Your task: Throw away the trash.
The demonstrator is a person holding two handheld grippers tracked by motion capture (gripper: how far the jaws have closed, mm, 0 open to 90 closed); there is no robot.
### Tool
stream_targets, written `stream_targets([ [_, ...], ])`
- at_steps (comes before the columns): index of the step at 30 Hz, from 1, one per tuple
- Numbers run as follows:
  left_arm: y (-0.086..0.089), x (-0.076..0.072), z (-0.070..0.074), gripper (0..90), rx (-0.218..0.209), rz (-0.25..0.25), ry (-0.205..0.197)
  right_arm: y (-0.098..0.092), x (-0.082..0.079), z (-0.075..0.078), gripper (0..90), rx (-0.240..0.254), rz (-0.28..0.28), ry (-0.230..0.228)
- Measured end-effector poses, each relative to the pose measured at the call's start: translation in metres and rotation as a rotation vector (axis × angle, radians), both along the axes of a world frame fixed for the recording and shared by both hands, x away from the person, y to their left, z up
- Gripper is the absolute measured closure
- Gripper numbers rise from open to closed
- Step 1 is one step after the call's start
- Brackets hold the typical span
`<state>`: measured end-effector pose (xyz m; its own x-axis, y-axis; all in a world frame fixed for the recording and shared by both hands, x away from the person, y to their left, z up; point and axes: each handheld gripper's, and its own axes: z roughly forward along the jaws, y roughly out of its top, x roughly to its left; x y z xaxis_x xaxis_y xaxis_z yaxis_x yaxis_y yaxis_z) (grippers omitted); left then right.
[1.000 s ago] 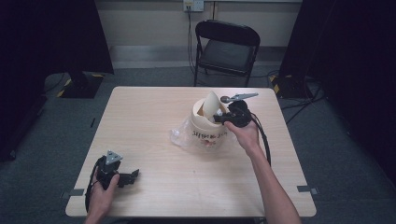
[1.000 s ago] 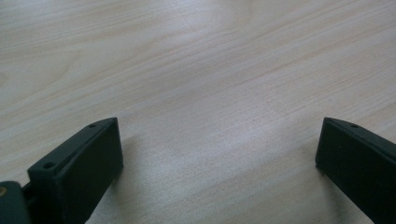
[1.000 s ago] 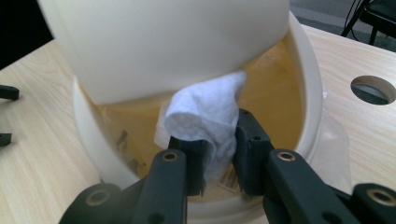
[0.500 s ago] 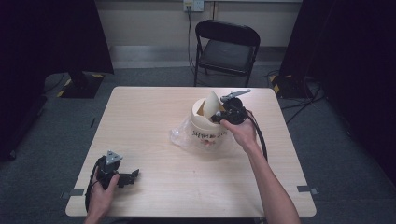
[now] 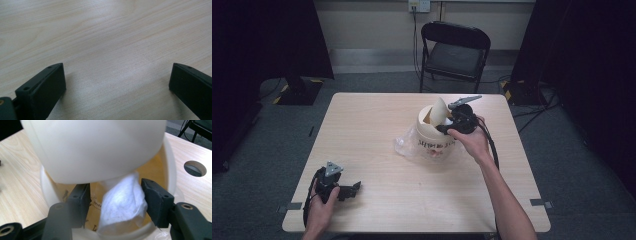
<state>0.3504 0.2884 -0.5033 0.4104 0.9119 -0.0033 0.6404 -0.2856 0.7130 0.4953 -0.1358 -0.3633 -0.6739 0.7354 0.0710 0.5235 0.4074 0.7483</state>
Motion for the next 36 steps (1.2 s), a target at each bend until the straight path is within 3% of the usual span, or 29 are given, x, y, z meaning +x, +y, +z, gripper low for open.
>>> stream_targets([
  [11, 0.0, 0.0, 0.0, 0.3, 0.002, 0.001, 0.0, -0.011, -0.005, 0.006, 41.1, 0.04, -0.008, -0.03],
  [13, 0.0, 0.0, 0.0, 0.3, 0.0, 0.0, 0.0, -0.016, -0.008, 0.007, 46.2, 0.071, -0.008, -0.037],
  [17, 0.0, 0.0, 0.0, 0.3, 0.0, 0.0, 0.0, -0.021, -0.011, 0.008, 46.0, 0.097, -0.018, -0.046],
  [22, 0.0, 0.0, 0.0, 0.3, 0.0, 0.0, 0.0, -0.033, -0.02, 0.012, 36.4, 0.147, -0.055, -0.061],
  [36, 0.0, 0.0, 0.0, 0.4, -0.001, 0.003, 0.0, -0.063, -0.045, 0.001, 28.9, 0.177, -0.114, -0.051],
])
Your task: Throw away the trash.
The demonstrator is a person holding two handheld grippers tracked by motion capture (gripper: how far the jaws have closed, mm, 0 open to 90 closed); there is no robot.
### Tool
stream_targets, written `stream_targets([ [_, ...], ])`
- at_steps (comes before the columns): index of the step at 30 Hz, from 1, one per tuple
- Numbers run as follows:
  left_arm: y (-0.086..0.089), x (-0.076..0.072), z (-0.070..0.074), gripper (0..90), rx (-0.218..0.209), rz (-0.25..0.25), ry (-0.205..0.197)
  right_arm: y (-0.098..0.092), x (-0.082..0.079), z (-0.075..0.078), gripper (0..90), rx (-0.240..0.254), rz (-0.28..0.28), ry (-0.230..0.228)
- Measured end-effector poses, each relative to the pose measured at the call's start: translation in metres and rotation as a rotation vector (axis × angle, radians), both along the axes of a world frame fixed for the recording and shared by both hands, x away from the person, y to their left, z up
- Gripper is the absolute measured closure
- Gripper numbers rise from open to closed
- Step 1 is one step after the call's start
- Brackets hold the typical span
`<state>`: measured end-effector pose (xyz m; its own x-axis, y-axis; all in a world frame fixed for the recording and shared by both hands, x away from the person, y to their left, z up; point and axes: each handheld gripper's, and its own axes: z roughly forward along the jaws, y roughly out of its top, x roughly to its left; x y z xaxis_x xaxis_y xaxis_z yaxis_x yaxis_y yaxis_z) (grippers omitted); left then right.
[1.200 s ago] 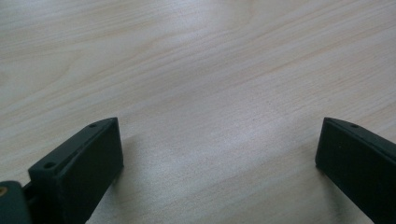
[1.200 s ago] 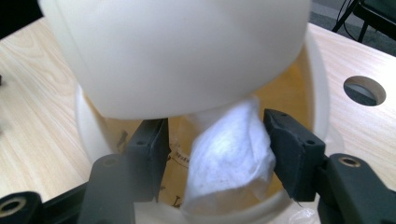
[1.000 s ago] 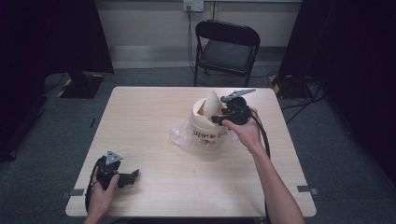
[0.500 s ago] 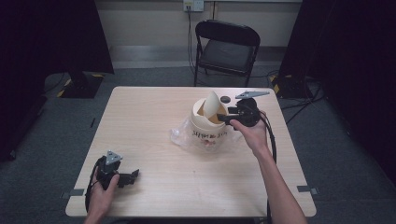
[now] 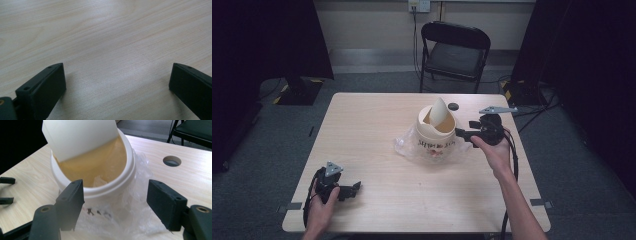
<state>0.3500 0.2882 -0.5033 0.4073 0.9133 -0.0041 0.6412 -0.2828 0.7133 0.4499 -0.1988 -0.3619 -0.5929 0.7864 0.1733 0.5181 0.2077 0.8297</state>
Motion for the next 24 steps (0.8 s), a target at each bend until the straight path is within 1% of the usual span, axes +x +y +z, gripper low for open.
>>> stream_targets([
  [2, 0.0, 0.0, 0.0, 0.3, 0.0, 0.0, 0.0, -0.001, -0.002, -0.001, 28.3, 0.0, -0.005, 0.004],
  [11, 0.0, 0.0, 0.0, 0.3, 0.001, -0.001, 0.0, -0.012, -0.024, -0.013, 25.1, -0.019, -0.028, 0.011],
  [13, 0.0, 0.0, 0.0, 0.3, 0.002, -0.001, 0.0, -0.014, -0.029, -0.018, 23.7, -0.04, -0.032, 0.036],
  [15, 0.0, 0.0, 0.0, 0.3, 0.002, -0.001, 0.0, -0.015, -0.031, -0.02, 23.7, -0.041, -0.03, 0.039],
  [16, 0.0, 0.0, 0.0, 0.3, 0.0, 0.0, 0.0, -0.017, -0.037, -0.026, 22.9, -0.046, -0.031, 0.048],
  [18, 0.0, 0.0, 0.0, 0.3, 0.001, -0.001, 0.0, -0.019, -0.041, -0.031, 22.1, -0.051, -0.037, 0.051],
  [22, 0.0, 0.0, 0.0, 0.3, 0.0, 0.0, 0.0, -0.024, -0.047, -0.042, 20.7, -0.065, -0.054, 0.064],
  [24, 0.0, 0.0, 0.0, 0.3, 0.0, 0.0, 0.0, -0.024, -0.049, -0.043, 20.6, -0.069, -0.057, 0.065],
])
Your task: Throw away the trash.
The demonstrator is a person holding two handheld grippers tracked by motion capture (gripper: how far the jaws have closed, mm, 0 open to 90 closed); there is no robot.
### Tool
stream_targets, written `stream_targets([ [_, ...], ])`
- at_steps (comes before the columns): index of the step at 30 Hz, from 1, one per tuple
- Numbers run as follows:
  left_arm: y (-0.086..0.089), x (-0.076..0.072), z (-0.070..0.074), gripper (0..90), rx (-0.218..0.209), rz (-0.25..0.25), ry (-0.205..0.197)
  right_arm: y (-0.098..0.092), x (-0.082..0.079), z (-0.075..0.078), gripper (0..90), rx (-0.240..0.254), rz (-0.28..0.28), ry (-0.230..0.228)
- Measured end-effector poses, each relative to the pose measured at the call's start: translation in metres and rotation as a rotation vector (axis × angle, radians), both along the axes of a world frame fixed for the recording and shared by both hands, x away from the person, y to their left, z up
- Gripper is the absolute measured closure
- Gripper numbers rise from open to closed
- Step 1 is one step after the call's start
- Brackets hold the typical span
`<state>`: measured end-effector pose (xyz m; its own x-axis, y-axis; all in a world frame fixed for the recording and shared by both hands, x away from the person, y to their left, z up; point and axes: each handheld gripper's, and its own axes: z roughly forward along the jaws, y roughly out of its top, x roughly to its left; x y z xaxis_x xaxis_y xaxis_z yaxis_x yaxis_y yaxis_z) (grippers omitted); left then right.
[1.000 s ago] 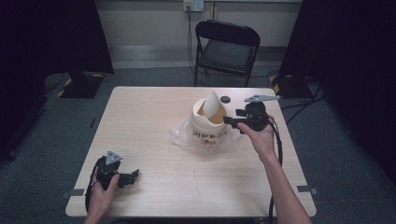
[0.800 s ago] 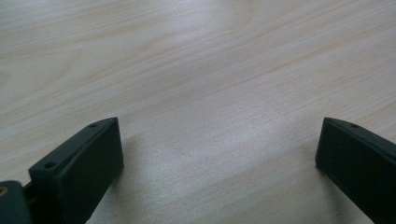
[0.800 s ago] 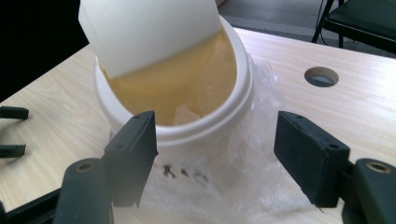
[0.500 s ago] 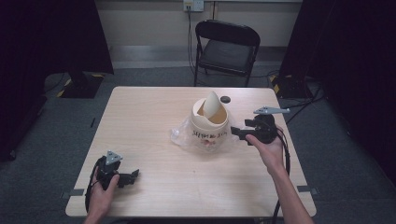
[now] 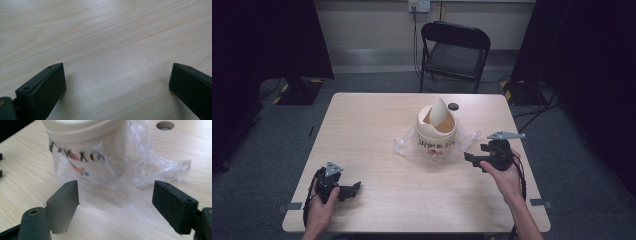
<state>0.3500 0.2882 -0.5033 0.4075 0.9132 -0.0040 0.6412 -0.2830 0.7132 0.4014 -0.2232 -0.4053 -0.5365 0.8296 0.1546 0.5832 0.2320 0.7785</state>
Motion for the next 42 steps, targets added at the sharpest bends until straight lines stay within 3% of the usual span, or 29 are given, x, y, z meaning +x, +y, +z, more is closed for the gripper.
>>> stream_targets([
  [10, 0.0, 0.0, 0.0, 0.3, 0.0, 0.0, 0.0, -0.013, -0.017, -0.024, 19.4, 0.011, -0.037, -0.001],
  [19, 0.0, 0.0, 0.0, 0.3, 0.001, -0.001, 0.0, -0.023, -0.029, -0.057, 19.7, -0.041, -0.075, 0.029],
  [27, 0.0, 0.0, 0.0, 0.3, 0.002, -0.001, 0.0, -0.03, -0.033, -0.074, 19.6, -0.079, -0.114, 0.059],
  [36, 0.0, 0.0, 0.0, 0.3, 0.001, -0.001, 0.0, -0.033, -0.039, -0.089, 18.9, -0.133, -0.156, 0.047],
  [42, 0.0, 0.0, 0.0, 0.3, 0.0, -0.001, 0.001, -0.027, -0.043, -0.095, 16.5, -0.183, -0.17, -0.012],
])
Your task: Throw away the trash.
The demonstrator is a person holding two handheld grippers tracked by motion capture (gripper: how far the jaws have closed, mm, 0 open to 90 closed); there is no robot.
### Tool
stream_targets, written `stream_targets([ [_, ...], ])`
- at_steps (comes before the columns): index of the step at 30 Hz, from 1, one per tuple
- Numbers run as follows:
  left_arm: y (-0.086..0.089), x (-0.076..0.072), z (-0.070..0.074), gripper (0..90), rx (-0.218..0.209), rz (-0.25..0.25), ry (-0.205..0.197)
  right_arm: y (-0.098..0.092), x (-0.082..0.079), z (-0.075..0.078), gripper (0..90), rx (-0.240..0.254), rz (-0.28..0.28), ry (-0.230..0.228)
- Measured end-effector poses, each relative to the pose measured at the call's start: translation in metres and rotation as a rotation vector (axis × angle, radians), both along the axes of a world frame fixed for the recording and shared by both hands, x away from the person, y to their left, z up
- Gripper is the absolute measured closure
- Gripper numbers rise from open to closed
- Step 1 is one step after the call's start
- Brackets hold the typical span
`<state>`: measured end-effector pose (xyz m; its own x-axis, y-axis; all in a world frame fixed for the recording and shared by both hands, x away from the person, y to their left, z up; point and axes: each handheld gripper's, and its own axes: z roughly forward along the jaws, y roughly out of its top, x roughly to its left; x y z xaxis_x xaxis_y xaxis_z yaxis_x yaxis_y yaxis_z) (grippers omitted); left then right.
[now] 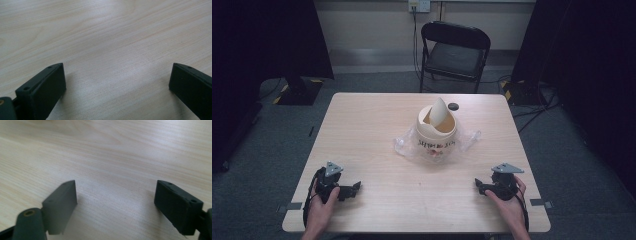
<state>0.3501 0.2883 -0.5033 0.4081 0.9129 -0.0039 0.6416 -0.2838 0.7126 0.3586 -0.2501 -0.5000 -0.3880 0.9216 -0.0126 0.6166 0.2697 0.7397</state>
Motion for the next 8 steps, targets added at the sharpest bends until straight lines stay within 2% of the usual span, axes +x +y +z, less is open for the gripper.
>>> stream_targets([
  [8, 0.0001, 0.0001, 0.0001, 0.3, 0.001, -0.001, -0.001, 0.0001, -0.0001, 0.0, 16.4, 0.0, -0.003, 0.0],
])
